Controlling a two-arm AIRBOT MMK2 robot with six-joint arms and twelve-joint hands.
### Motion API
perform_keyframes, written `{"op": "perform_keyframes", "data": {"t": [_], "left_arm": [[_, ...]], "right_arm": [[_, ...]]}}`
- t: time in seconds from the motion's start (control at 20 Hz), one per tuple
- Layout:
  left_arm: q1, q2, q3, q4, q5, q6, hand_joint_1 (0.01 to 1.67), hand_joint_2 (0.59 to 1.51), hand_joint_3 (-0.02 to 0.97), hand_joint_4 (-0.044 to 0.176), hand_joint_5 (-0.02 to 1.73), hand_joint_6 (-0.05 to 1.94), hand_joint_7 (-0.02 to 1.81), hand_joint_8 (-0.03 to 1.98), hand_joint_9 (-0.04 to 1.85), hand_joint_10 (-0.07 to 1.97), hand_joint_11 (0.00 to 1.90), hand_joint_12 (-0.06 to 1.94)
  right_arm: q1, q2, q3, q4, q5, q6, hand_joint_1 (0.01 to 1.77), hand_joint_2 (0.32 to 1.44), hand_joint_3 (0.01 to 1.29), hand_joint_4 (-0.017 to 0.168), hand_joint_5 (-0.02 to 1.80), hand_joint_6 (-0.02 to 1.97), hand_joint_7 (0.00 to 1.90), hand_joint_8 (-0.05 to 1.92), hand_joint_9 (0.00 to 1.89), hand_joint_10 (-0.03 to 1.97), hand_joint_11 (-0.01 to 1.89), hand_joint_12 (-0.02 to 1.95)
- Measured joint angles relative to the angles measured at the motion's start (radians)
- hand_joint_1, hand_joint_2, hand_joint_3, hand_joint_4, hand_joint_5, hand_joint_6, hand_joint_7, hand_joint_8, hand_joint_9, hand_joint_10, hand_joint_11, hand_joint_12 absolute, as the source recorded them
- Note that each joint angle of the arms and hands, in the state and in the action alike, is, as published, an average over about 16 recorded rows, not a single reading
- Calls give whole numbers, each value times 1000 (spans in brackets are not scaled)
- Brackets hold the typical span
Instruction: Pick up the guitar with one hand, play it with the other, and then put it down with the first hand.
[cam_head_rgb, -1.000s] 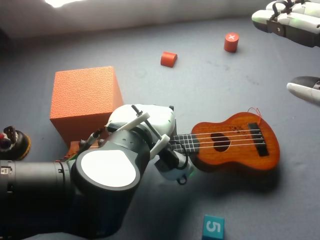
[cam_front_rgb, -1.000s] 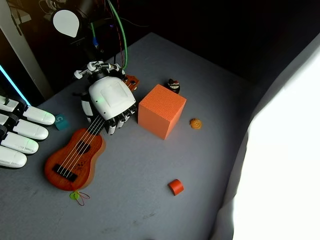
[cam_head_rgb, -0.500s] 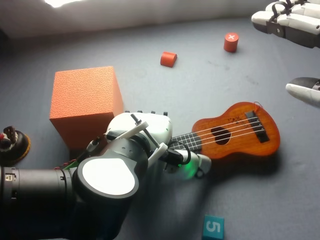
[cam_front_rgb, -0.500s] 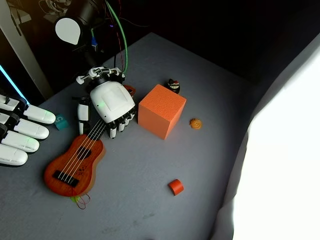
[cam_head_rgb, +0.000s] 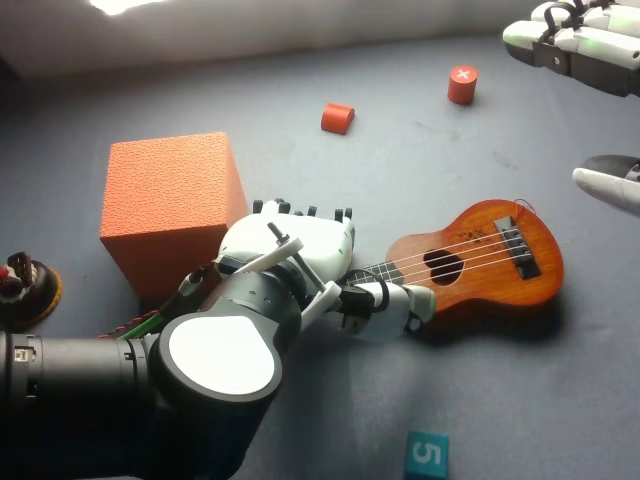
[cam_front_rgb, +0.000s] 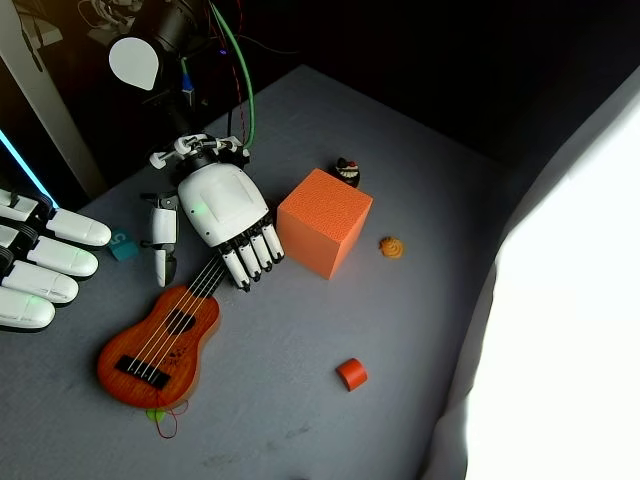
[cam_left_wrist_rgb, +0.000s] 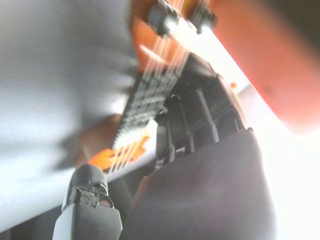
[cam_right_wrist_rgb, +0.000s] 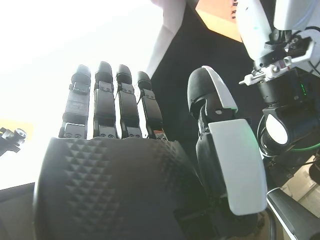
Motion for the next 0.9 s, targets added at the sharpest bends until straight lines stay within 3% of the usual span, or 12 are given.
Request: {"op": "perform_keyframes", "data": {"t": [0.35, 0.6, 0.7, 0.9], "left_arm": [[-24, 3, 6, 16, -17, 38, 22, 1032, 10, 69, 62, 142, 153, 459, 94, 272, 27, 532], [-71, 19, 9, 0, -40, 90, 74, 1043, 10, 88, 28, 11, 40, 98, 32, 23, 17, 103], [-105, 32, 8, -18, -51, 121, 153, 1070, 9, 83, 48, 37, 52, 42, 49, 60, 16, 173], [-198, 69, -4, -92, -71, 219, 424, 1120, 5, 61, 80, 292, 91, 319, 93, 403, 22, 618]], "right_arm": [[-3, 0, 0, 0, -2, 0, 522, 1352, 15, 4, 157, 39, 164, -18, 121, 90, 21, 174], [-4, 0, 0, 0, -3, 0, 481, 1353, 15, 4, 149, 39, 157, -17, 116, 72, 22, 122], [-4, 0, 0, 0, -3, 0, 482, 1351, 15, 3, 162, 51, 175, -14, 120, 104, 21, 184], [-4, 0, 0, 0, -3, 0, 561, 1334, 15, 3, 198, 189, 252, 3, 104, 350, 22, 477]]}}
